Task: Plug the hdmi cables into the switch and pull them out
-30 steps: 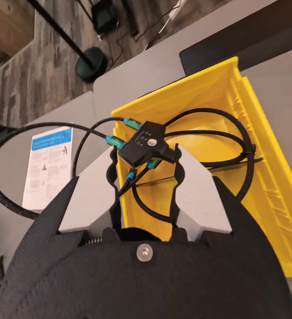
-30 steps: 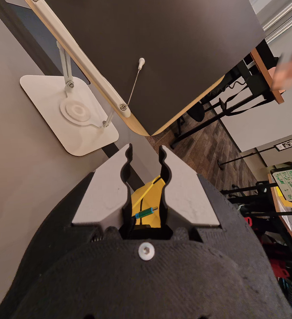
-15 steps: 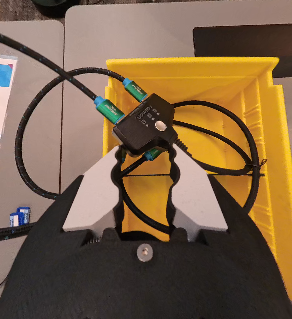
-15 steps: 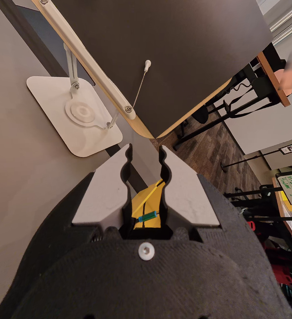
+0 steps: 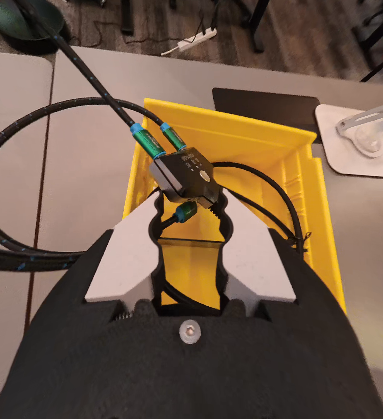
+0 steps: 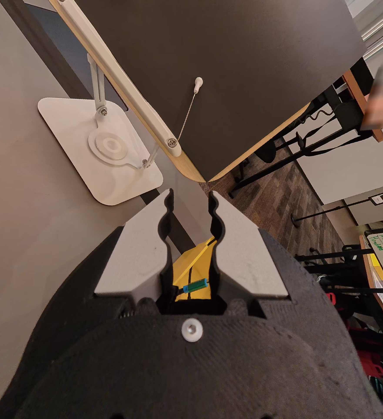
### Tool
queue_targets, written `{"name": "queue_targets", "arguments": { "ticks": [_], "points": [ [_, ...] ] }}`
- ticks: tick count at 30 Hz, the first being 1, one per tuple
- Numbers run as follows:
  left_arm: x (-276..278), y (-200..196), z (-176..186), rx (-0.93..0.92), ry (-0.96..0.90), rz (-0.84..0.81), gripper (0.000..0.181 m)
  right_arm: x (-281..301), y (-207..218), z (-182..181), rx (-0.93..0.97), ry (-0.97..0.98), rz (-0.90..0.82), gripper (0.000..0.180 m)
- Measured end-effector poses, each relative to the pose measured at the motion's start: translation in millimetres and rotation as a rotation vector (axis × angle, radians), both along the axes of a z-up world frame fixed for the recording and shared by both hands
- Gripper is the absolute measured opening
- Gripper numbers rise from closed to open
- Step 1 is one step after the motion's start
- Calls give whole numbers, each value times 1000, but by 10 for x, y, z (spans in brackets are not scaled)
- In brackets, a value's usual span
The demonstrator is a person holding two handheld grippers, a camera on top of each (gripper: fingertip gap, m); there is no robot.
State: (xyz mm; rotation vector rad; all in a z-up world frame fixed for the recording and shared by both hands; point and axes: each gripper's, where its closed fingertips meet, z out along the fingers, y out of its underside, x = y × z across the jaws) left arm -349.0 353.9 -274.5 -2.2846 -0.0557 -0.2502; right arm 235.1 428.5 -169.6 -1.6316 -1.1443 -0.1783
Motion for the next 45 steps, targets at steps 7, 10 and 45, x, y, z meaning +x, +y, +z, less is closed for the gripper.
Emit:
{"name": "queue_targets", "arguments": {
  "ticks": [7, 10, 45],
  "points": [
    [15, 52, 23, 19, 4, 7, 45, -30, -2, -27, -4, -10, 11, 29],
    [10, 96, -41, 2, 14, 25, 45, -52, -4, -44, -6, -16, 18, 29],
    [581, 45, 1454, 600, -29, -123, 19, -62, -18, -51, 2, -36, 35, 29]
  ]
}}
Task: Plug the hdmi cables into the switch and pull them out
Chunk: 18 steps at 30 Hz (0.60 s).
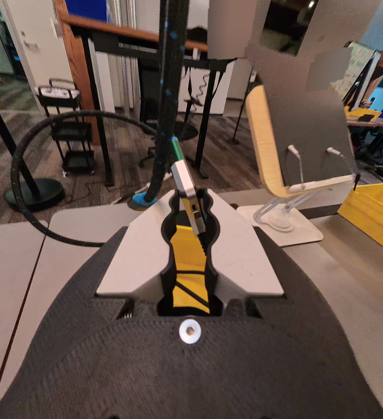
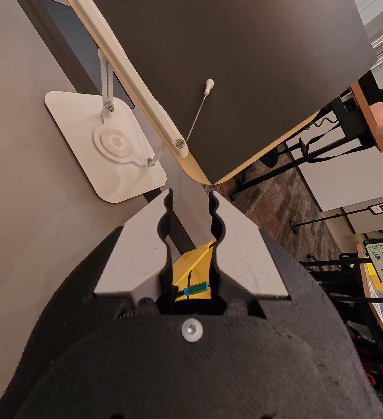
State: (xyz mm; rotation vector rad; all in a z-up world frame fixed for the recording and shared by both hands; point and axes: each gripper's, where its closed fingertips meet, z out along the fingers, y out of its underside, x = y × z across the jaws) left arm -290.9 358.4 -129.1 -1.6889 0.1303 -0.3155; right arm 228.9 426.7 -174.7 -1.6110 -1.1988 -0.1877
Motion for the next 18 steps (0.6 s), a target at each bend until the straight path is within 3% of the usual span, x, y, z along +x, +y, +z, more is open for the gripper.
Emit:
{"name": "queue_targets", "arguments": {
  "ticks": [4, 9, 18],
  "points": [
    [91, -152, 323, 98, 13, -6, 19, -23, -11, -1, 0, -2, 9, 29],
    [233, -222, 431, 108, 54, -27, 18, -53, -27, -4, -1, -5, 23, 29],
    [1020, -362, 474, 108, 229, -280, 18, 38, -53, 79, 14, 17, 20, 30]
  ]
}}
